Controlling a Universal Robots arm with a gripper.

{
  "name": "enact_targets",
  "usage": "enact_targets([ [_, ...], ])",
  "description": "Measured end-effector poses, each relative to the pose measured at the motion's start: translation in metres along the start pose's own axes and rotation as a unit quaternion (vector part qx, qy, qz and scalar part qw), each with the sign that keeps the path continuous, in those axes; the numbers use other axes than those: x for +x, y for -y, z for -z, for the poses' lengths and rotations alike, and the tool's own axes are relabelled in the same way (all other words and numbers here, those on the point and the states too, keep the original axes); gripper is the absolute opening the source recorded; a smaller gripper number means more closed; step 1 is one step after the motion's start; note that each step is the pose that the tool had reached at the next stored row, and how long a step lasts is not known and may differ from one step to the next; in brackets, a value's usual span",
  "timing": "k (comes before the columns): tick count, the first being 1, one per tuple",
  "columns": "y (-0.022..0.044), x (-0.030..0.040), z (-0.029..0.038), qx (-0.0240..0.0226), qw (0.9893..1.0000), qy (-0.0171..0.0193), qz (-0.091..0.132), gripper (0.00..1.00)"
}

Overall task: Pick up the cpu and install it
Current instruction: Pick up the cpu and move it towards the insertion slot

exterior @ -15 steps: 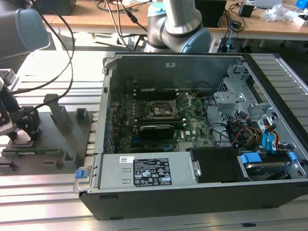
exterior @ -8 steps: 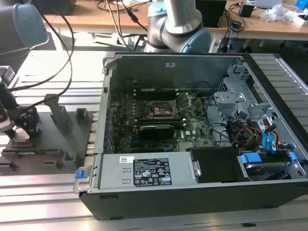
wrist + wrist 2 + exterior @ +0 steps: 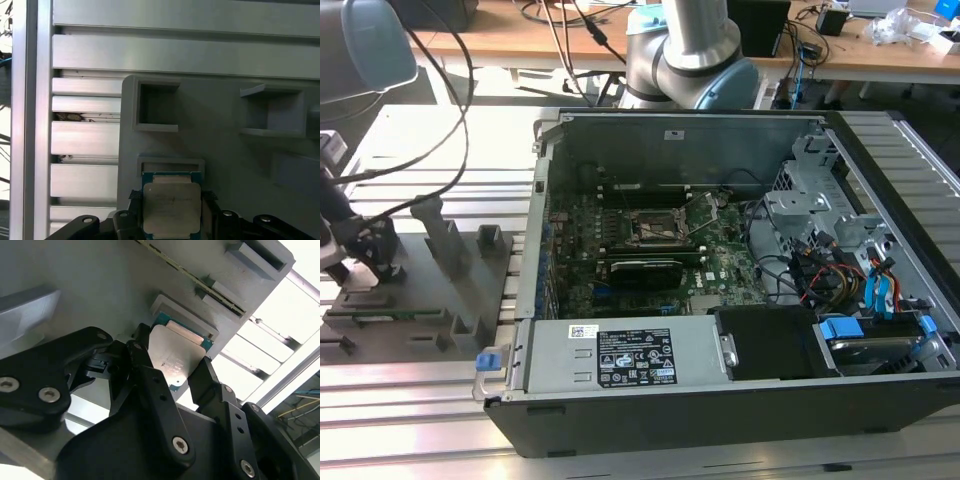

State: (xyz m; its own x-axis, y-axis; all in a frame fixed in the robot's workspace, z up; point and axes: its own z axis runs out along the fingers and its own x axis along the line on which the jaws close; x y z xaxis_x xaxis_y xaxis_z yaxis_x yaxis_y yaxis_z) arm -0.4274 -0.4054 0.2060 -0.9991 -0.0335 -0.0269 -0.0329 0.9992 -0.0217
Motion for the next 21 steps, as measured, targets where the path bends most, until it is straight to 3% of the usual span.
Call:
enact_targets([
  [8, 0.0002, -0.0002, 0.0090, 0.0000, 1.0000, 0.0000, 0.000, 0.55],
  [16, 0.0006, -0.0008, 0.0281, 0.0000, 1.0000, 0.0000, 0.000, 0.55],
  [21, 0.0008, -0.0010, 0.0368, 0.0000, 1.0000, 0.0000, 0.000, 0.55],
])
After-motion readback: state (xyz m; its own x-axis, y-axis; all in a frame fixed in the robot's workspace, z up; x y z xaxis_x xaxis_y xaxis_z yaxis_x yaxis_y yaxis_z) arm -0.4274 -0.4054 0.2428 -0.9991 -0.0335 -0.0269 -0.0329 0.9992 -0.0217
